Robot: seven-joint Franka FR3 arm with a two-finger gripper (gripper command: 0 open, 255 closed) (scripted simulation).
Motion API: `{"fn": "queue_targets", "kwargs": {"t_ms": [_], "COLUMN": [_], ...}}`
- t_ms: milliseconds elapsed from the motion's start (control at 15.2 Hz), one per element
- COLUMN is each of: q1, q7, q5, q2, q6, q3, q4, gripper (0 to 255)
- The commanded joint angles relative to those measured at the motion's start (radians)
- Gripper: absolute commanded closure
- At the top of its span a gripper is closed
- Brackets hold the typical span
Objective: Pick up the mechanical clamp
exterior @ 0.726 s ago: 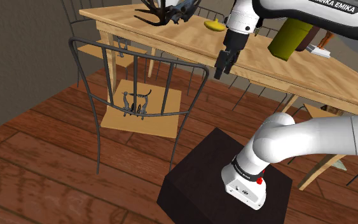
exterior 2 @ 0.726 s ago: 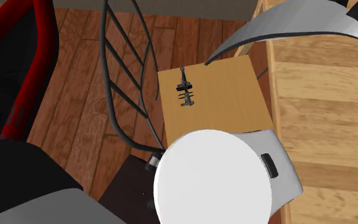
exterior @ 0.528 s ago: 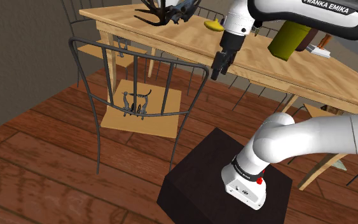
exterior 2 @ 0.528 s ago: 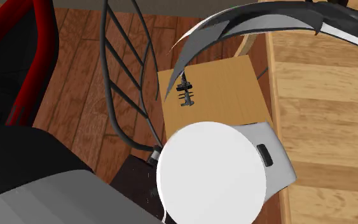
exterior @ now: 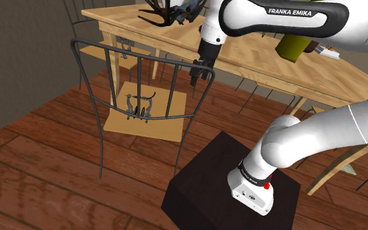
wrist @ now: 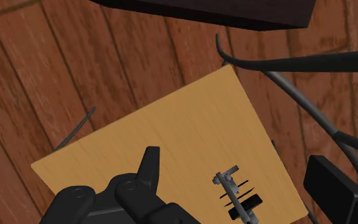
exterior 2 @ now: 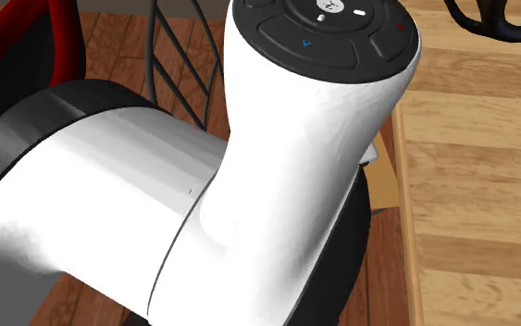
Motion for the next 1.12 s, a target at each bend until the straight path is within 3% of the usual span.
{"fn": "queue_targets", "kwargs": {"t_ms": [0,528,1056], "q1": [0.007,0.032,0.056], "q7": [0.001,0.030,0.081], "q5": [0.003,-0.010,-0.079], "q2": [0.059,0.319,0.596], "q6": [0.075,0.296,0.448], "q3": [0.014,0.076,0.127], "q4": [0.000,0.095,0.271], "gripper": [0,0,0]}}
